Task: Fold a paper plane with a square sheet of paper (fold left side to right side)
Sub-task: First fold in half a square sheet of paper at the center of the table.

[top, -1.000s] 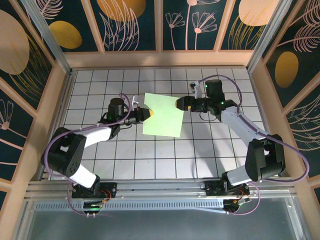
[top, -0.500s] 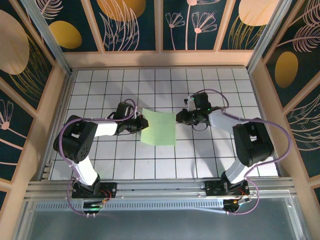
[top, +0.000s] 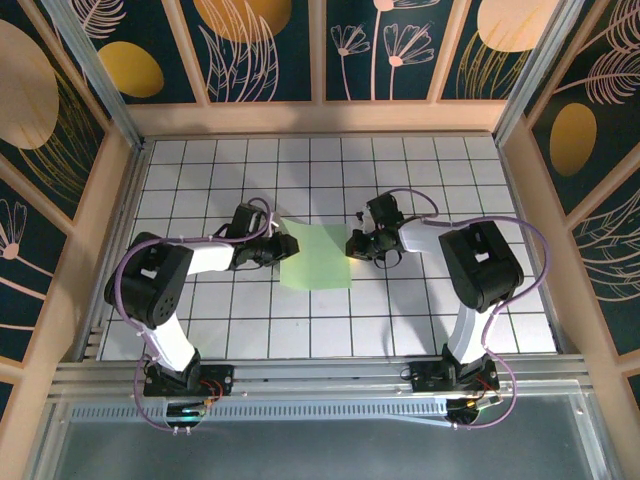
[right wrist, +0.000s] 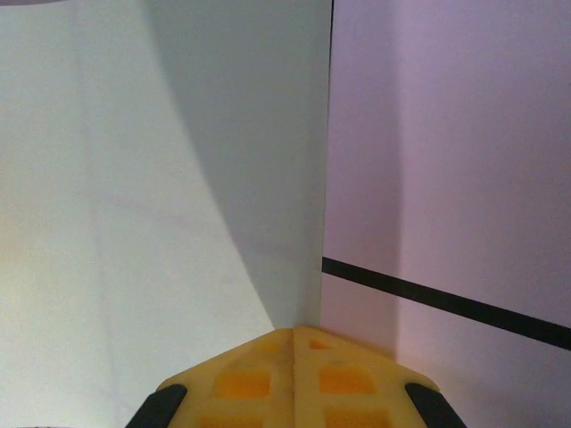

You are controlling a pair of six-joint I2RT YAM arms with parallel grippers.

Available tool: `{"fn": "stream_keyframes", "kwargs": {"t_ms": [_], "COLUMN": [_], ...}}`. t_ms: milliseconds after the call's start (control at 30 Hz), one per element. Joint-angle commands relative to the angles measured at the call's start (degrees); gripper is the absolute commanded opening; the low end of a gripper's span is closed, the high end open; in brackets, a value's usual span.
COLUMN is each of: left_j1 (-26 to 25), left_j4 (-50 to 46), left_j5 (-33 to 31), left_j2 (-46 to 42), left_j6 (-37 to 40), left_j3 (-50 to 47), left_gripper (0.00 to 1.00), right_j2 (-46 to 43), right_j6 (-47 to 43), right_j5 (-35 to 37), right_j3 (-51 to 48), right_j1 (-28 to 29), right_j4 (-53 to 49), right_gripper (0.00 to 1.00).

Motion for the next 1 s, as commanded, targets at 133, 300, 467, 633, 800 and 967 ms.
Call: {"fn": "stream_keyframes", "kwargs": {"t_ms": [133, 300, 467, 633, 800, 967], "left_j1": [-2.8, -5.4, -7.1, -8.6, -9.0, -9.3], "left_j4": [2.0, 5.1, 6.1, 6.4, 5.2, 3.0], "left_j5": [4.6, 5.9, 5.9, 5.2, 2.9, 1.3], "left_j2": [-3.7, -1.6, 3.6, 6.4, 7.6, 8.2], "left_j6": [-3.0, -5.2, -5.7, -5.8, -5.4, -4.4], "left_j3": [2.7, 5.2, 7.9, 9.8, 10.4, 10.7], "left_gripper": [0.51, 0.59, 0.65, 0.65, 0.5, 0.25], "right_j2": [2.5, 3.0, 2.5, 1.0, -1.1, -4.2], "right_j6": [-2.3, -2.3, -1.6, -0.6, 0.5, 1.5], "right_j5": [5.1, 5.2, 3.6, 1.5, 0.0, -1.5], "right_j3": [0.0, 0.3, -0.4, -2.1, -2.9, -3.0], "right_j1": [0.7, 1.1, 1.5, 1.5, 1.3, 0.6], "right_j4": [-2.3, -2.1, -0.6, 1.8, 3.8, 5.2], "right_gripper": [0.02, 0.02, 0.02, 0.02, 0.02, 0.02]}}
